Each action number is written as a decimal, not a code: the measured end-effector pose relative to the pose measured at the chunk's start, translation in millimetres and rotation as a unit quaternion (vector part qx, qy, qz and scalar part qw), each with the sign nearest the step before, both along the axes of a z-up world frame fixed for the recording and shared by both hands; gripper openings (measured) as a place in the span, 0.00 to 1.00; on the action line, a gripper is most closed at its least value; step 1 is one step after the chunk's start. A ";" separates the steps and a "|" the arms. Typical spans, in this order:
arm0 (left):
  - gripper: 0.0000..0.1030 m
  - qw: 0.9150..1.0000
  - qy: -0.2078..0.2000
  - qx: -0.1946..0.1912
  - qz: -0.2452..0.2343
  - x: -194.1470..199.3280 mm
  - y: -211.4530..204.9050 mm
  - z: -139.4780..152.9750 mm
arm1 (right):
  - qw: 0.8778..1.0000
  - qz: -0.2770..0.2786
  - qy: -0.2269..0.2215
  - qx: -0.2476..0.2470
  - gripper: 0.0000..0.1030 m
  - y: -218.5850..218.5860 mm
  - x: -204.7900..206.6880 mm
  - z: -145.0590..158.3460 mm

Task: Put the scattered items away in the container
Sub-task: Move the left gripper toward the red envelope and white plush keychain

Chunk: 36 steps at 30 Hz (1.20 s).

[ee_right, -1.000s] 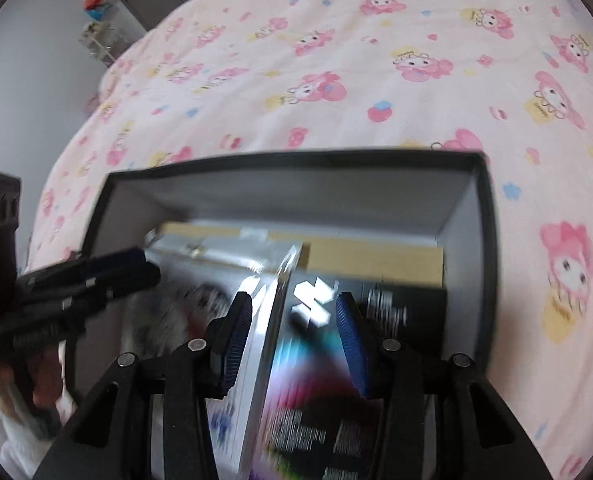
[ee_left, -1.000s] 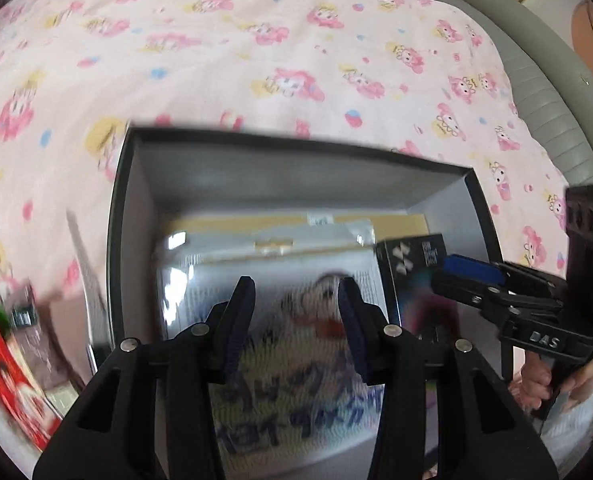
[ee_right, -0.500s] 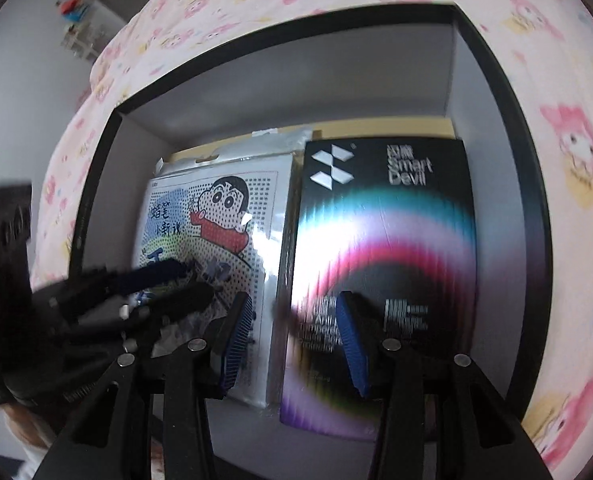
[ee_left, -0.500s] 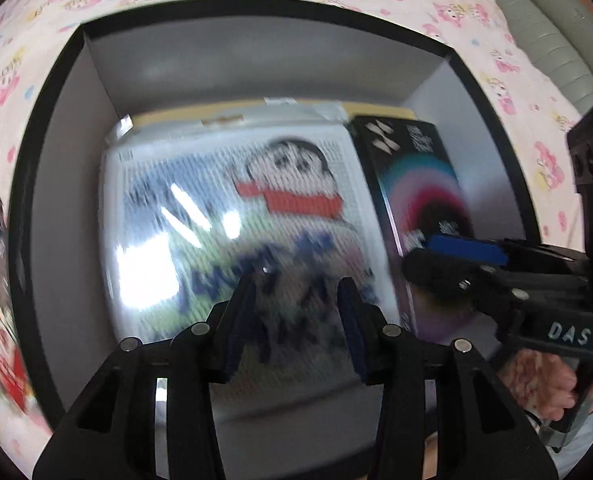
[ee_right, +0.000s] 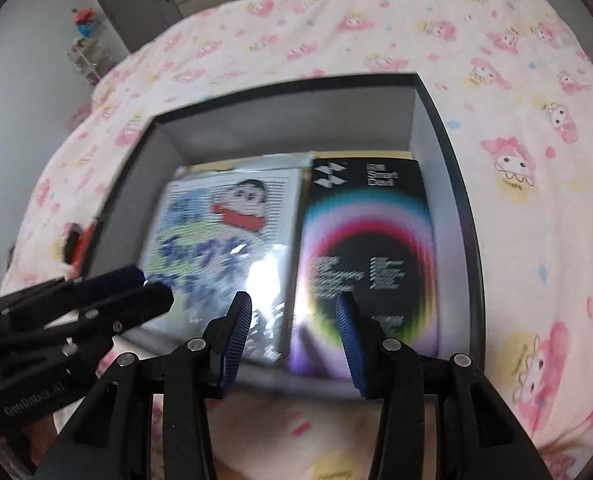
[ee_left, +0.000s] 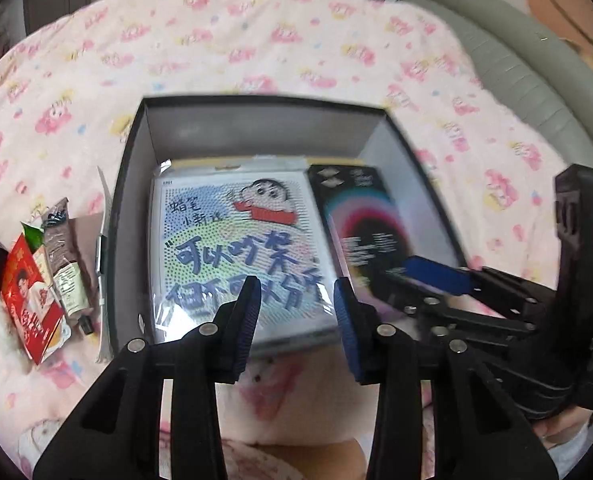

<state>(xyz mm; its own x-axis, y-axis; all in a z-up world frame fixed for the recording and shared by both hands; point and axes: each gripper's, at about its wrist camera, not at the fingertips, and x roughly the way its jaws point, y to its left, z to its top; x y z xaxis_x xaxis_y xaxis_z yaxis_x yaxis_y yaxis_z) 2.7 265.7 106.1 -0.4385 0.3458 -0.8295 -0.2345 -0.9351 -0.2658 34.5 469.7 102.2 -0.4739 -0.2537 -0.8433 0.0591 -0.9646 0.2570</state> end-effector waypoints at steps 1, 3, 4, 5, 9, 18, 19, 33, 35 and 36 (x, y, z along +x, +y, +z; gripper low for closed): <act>0.38 1.000 0.004 0.008 -0.005 8.7 -2.8 5.2 | 1.000 0.003 0.010 -0.002 0.39 -3.0 5.0 5.9; 0.39 1.000 0.008 0.009 -0.003 18.7 -9.3 11.7 | 1.000 0.010 0.025 0.001 0.39 -15.1 13.9 16.1; 0.39 1.000 0.008 0.009 -0.005 25.0 -13.0 15.2 | 0.999 0.012 0.030 0.006 0.39 -19.1 20.7 21.4; 0.39 1.000 0.009 0.008 -0.006 29.8 -16.4 17.7 | 0.999 0.016 0.033 0.008 0.39 -20.9 28.3 25.2; 0.39 1.000 0.023 0.020 -0.003 46.1 -29.9 28.4 | 0.999 0.030 0.043 0.004 0.39 -39.0 41.5 39.1; 0.38 0.998 0.030 0.018 0.051 88.4 -100.7 30.1 | 0.995 0.093 0.039 -0.026 0.38 -110.3 59.8 39.9; 0.38 0.997 0.025 0.029 0.064 92.6 -116.5 27.0 | 0.993 0.106 0.036 -0.028 0.38 -122.5 59.3 37.9; 0.39 0.976 -0.016 0.054 0.210 91.0 -269.5 -36.4 | 0.981 0.185 -0.016 -0.053 0.38 -235.4 8.5 -3.9; 0.39 0.973 -0.030 0.076 0.216 83.6 -281.0 -51.1 | 0.977 0.206 -0.010 -0.045 0.38 -249.7 0.6 -4.6; 0.39 0.971 -0.037 0.085 0.221 78.5 -286.2 -59.4 | 0.976 0.213 -0.006 -0.038 0.38 -256.3 -4.3 -6.4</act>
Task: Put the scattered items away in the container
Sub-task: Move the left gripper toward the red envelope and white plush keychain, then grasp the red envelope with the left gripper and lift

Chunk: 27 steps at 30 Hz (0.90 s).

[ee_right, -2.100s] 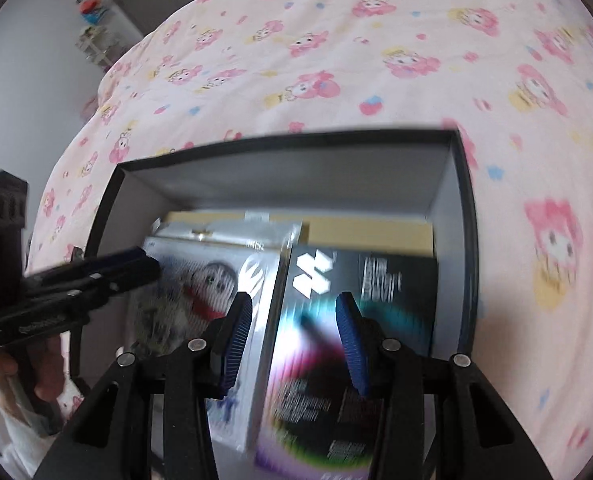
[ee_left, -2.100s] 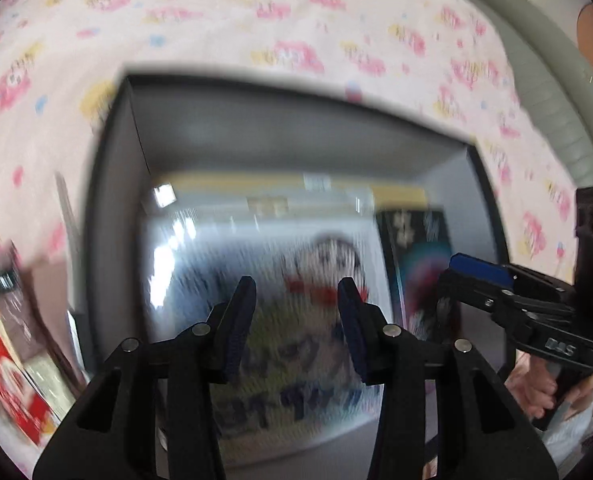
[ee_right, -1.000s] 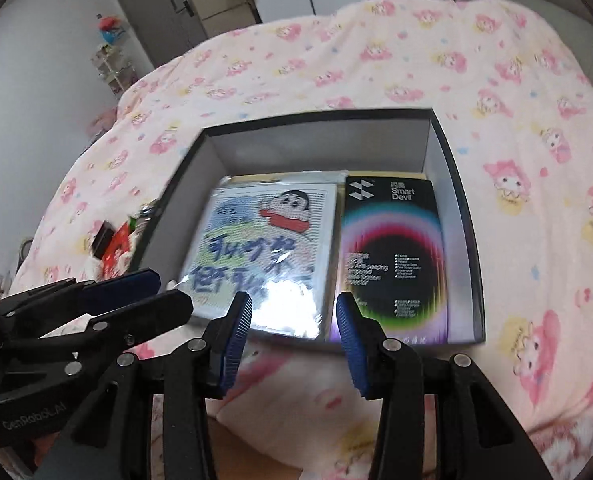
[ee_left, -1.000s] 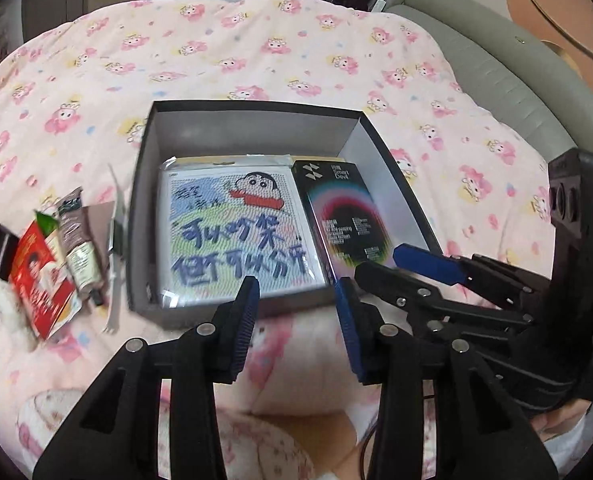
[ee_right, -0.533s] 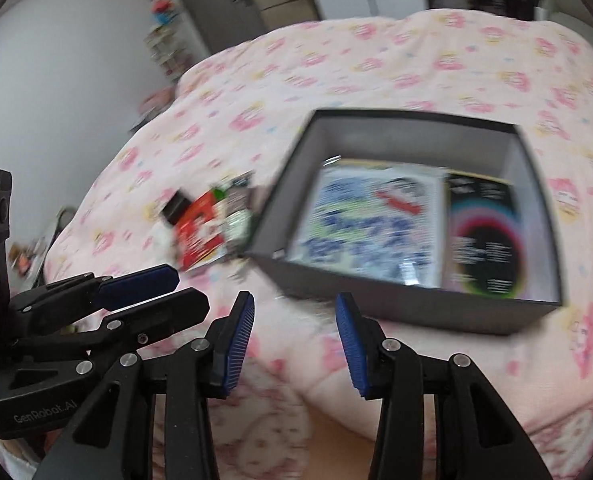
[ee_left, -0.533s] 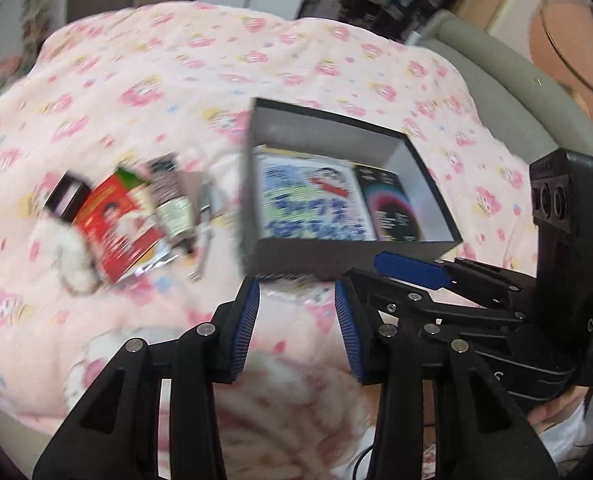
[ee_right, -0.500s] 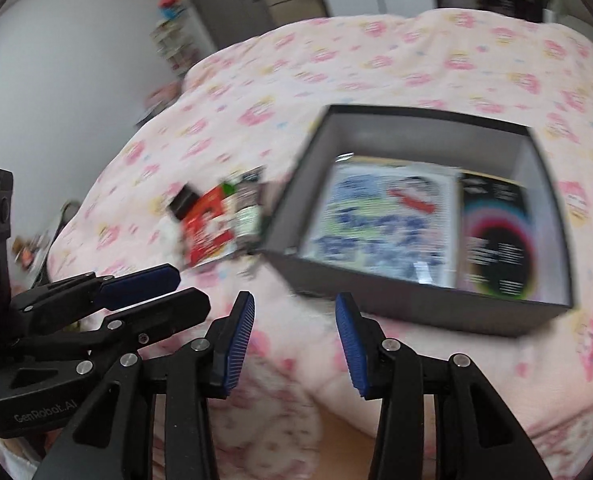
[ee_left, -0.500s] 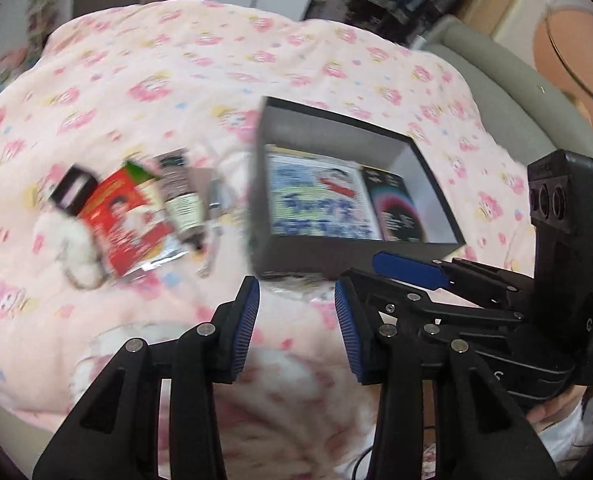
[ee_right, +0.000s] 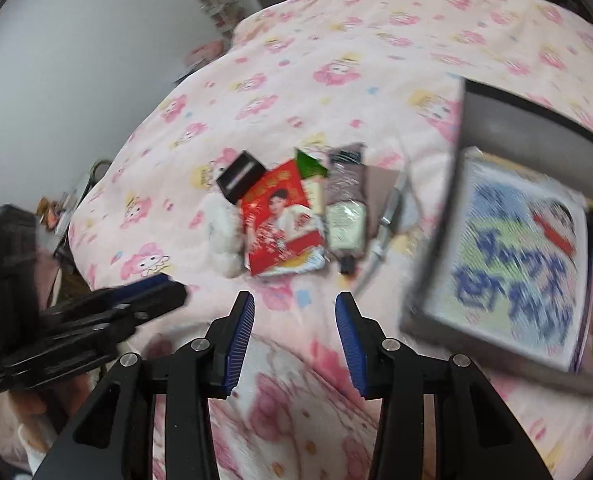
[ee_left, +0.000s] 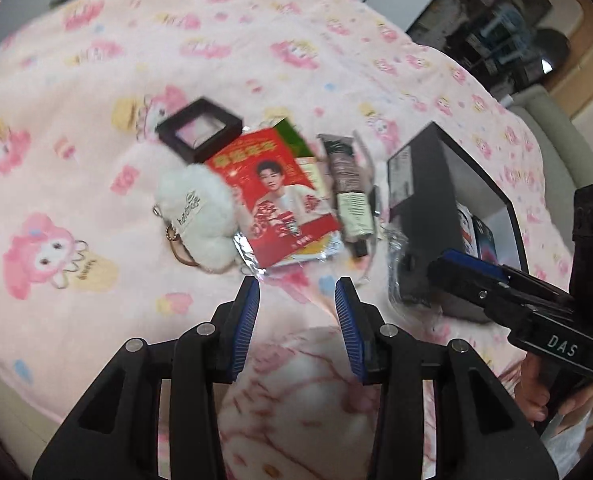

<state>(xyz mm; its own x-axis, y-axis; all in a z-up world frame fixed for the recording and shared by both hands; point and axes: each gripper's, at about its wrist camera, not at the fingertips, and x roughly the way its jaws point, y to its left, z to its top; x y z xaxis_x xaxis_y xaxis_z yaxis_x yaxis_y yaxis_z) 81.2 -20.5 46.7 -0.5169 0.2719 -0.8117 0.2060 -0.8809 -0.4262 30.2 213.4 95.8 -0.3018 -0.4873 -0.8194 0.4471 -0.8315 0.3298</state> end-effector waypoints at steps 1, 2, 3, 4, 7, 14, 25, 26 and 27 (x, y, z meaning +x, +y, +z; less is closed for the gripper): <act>0.39 1.000 -0.006 0.015 0.001 -5.3 -4.9 -7.5 | 1.000 0.003 0.001 0.008 0.38 -6.2 -5.7 -3.7; 0.39 0.999 -0.011 0.031 -0.001 -10.6 -8.5 -12.3 | 1.000 0.005 -0.003 0.019 0.38 -13.1 -12.2 -9.3; 0.39 0.999 -0.016 0.051 -0.004 -16.5 -11.5 -18.3 | 1.000 0.011 -0.008 0.022 0.38 -19.9 -19.2 -16.3; 0.39 0.997 -0.023 0.073 -0.005 -23.4 -15.9 -26.2 | 0.999 0.016 -0.018 0.021 0.38 -24.2 -27.5 -25.3; 0.39 0.996 -0.053 0.076 -0.006 -43.1 -21.9 -43.8 | 0.998 0.018 -0.045 0.029 0.38 -34.5 -50.7 -53.7; 0.39 0.995 -0.082 0.064 0.008 -69.8 -30.0 -64.7 | 0.998 -0.003 -0.051 0.039 0.38 -41.8 -80.3 -83.3; 0.35 0.994 -0.068 0.066 0.050 -70.8 -32.5 -61.8 | 0.996 0.000 -0.092 -0.003 0.35 -43.9 -100.1 -100.9; 0.35 0.995 -0.066 0.059 0.048 -70.2 -33.2 -58.2 | 0.995 0.012 -0.096 -0.015 0.33 -45.2 -94.0 -98.5; 0.35 0.995 -0.064 0.057 0.043 -67.2 -31.5 -52.9 | 0.996 0.016 -0.089 -0.017 0.31 -45.6 -87.7 -95.3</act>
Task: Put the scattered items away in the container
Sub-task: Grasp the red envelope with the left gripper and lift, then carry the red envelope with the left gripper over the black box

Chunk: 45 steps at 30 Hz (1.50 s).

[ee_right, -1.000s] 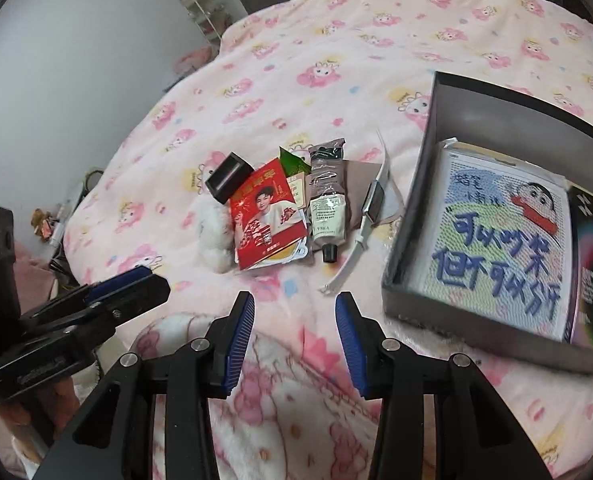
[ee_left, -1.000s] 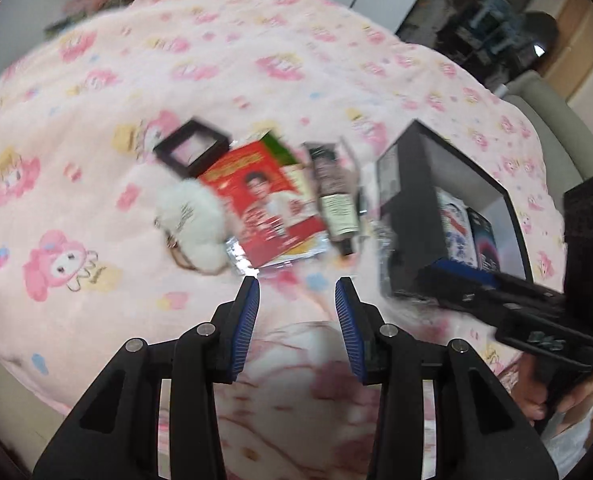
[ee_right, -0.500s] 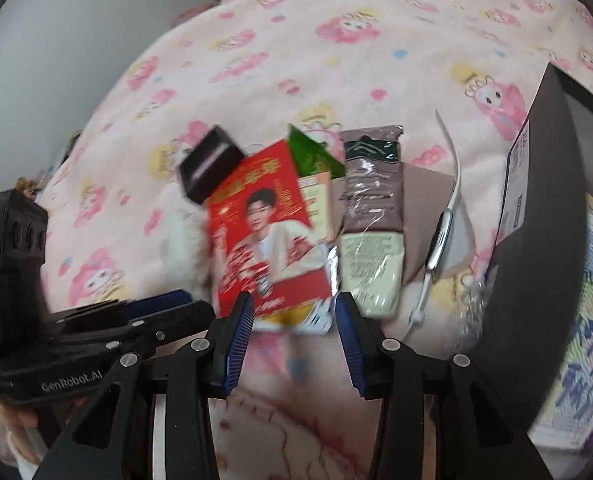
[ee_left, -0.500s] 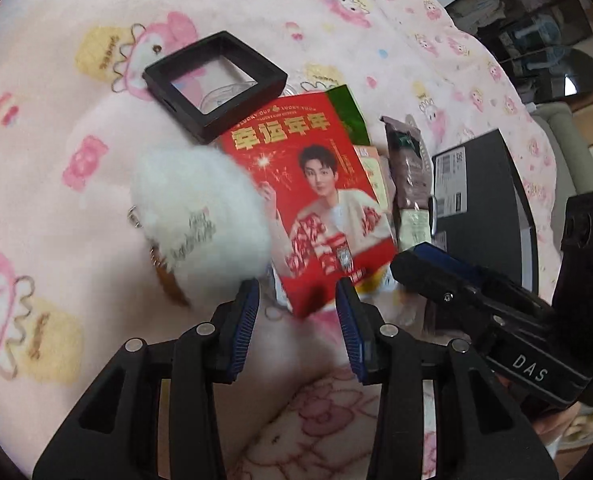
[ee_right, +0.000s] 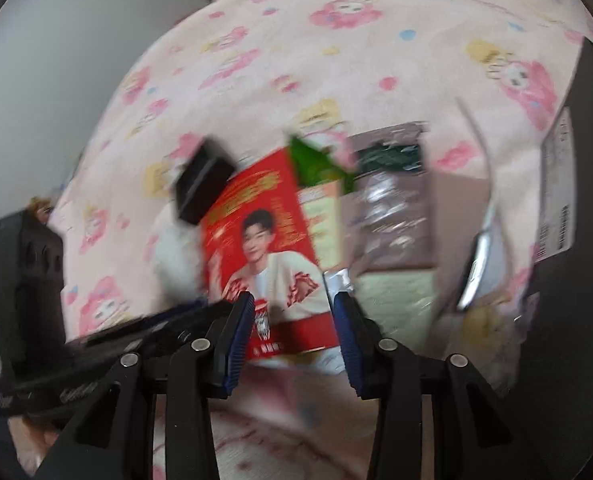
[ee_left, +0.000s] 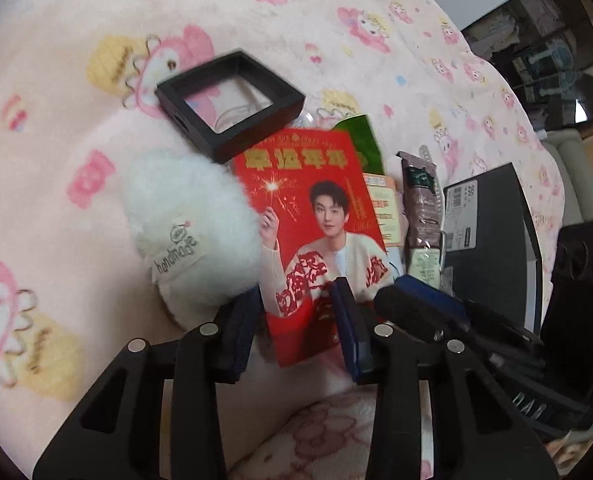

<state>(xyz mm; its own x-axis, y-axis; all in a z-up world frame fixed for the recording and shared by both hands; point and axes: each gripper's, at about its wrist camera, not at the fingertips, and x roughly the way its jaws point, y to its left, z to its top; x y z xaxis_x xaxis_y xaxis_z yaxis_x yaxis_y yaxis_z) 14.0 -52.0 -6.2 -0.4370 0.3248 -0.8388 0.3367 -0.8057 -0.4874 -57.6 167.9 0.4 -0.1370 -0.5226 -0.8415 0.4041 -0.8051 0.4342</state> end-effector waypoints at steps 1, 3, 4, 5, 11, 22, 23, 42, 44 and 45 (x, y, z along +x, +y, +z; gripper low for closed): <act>0.36 1.000 0.001 -0.001 -0.005 3.0 1.1 4.2 | 1.000 0.002 0.015 0.003 0.30 0.5 9.4 4.9; 0.38 1.000 0.002 -0.005 -0.013 7.8 3.5 10.7 | 1.000 0.009 0.024 0.000 0.30 3.2 21.5 9.1; 0.39 1.000 0.001 -0.008 -0.022 10.7 6.0 13.4 | 1.000 0.009 0.017 -0.012 0.30 8.0 27.1 10.6; 0.42 1.000 -0.002 -0.011 -0.029 11.9 7.5 13.4 | 1.000 0.009 0.008 -0.022 0.30 11.5 29.5 11.1; 0.42 0.999 -0.015 -0.001 -0.039 8.2 2.5 2.1 | 0.999 0.028 -0.018 -0.012 0.30 12.1 30.7 10.3; 0.42 0.999 -0.026 0.018 -0.032 -0.1 2.2 -13.0 | 0.999 0.007 -0.049 0.005 0.30 -0.1 11.1 -15.4; 0.42 0.999 -0.024 0.013 -0.032 2.9 1.3 -12.3 | 0.998 0.014 -0.053 -0.007 0.30 1.3 14.6 -12.2; 0.49 0.994 0.096 0.004 -0.054 15.7 65.9 94.2 | 0.999 -0.016 0.038 -0.027 0.30 48.7 56.3 80.6; 0.49 0.991 0.115 -0.001 -0.070 11.9 88.8 106.0 | 0.998 -0.023 0.057 -0.033 0.30 68.8 61.7 98.7; 0.49 0.989 0.127 -0.002 -0.081 8.2 103.4 112.5 | 0.997 -0.030 0.064 -0.035 0.30 82.2 63.1 107.4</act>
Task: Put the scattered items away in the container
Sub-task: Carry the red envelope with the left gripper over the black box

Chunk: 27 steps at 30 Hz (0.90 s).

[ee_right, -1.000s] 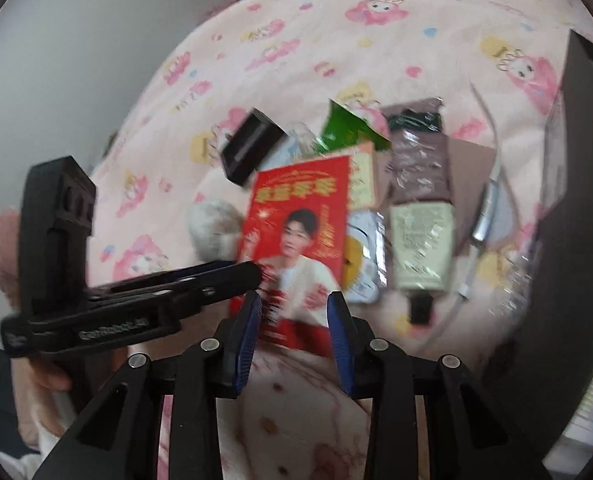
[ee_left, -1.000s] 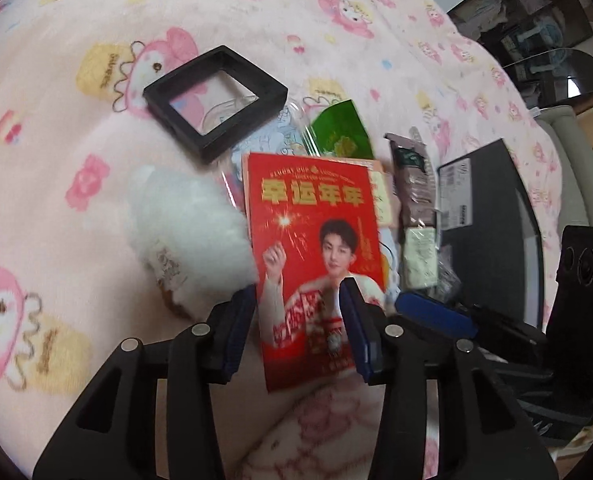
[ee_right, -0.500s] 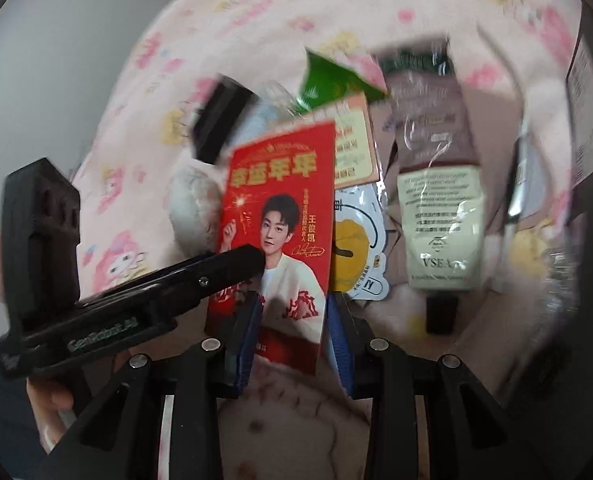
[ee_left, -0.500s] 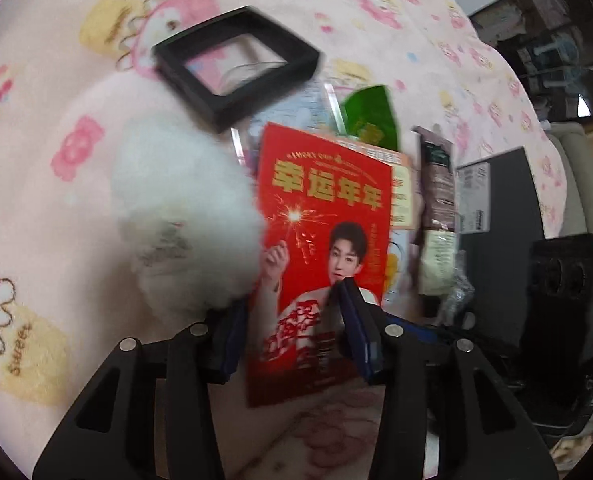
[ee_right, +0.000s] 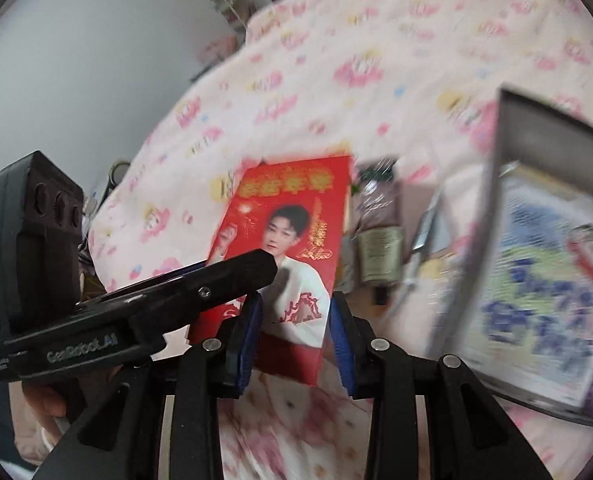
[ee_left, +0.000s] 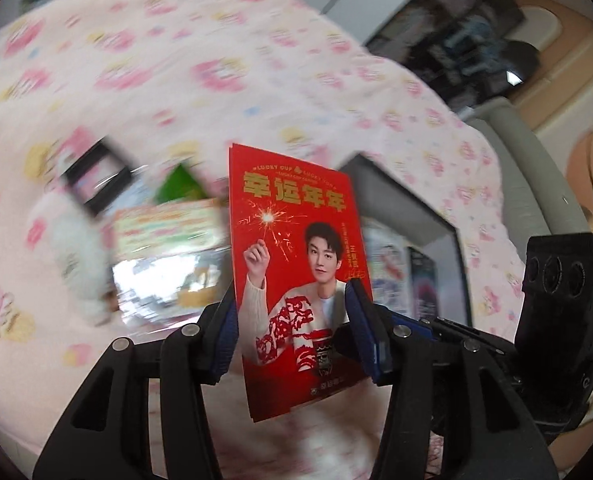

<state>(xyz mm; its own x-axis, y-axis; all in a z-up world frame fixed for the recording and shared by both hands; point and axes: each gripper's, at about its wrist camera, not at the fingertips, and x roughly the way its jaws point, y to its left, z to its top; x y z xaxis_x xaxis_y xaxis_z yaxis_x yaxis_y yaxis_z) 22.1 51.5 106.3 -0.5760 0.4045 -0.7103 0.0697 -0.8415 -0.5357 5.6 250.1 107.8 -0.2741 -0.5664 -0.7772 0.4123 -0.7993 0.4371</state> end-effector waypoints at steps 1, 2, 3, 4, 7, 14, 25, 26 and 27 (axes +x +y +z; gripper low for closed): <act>0.49 1.000 0.009 0.000 -0.010 -4.2 10.9 4.7 | 1.000 -0.007 0.006 0.000 0.30 10.7 0.3 6.8; 0.49 1.000 0.016 0.003 -0.024 -10.1 23.2 7.8 | 1.000 -0.015 0.016 0.002 0.30 23.6 2.3 13.8; 0.48 0.999 0.017 0.008 -0.039 -12.5 32.4 8.8 | 0.999 -0.024 0.023 0.007 0.30 32.8 1.6 17.8; 0.47 0.998 0.020 0.013 -0.055 -19.3 50.2 9.7 | 0.999 -0.033 0.032 0.015 0.30 49.6 2.4 21.9; 0.46 0.995 0.032 0.005 -0.095 -31.4 104.2 14.2 | 0.997 -0.062 0.044 0.032 0.30 93.9 4.7 35.3; 0.44 0.981 0.028 0.009 -0.191 -67.8 216.7 6.5 | 0.992 -0.103 0.057 0.051 0.31 191.6 3.3 48.1; 0.43 0.969 -0.030 -0.026 -0.245 -82.1 301.1 -57.0 | 0.979 -0.193 -0.042 0.041 0.32 276.5 -12.9 -30.0; 0.41 0.970 -0.030 -0.032 -0.239 -82.2 300.6 -57.3 | 0.979 -0.192 -0.057 0.037 0.32 279.1 -15.4 -36.2; 0.40 0.972 -0.027 -0.035 -0.232 -81.1 298.6 -56.4 | 0.980 -0.189 -0.054 0.042 0.32 277.2 -15.7 -36.1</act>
<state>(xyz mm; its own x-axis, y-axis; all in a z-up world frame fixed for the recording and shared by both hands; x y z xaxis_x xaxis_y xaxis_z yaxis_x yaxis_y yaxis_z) -59.0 350.1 49.9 -0.3050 0.5614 -0.7693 -0.2989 -0.8234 -0.4824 -10.1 527.3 71.7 -0.3648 -0.3738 -0.8528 0.0349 -0.9207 0.3887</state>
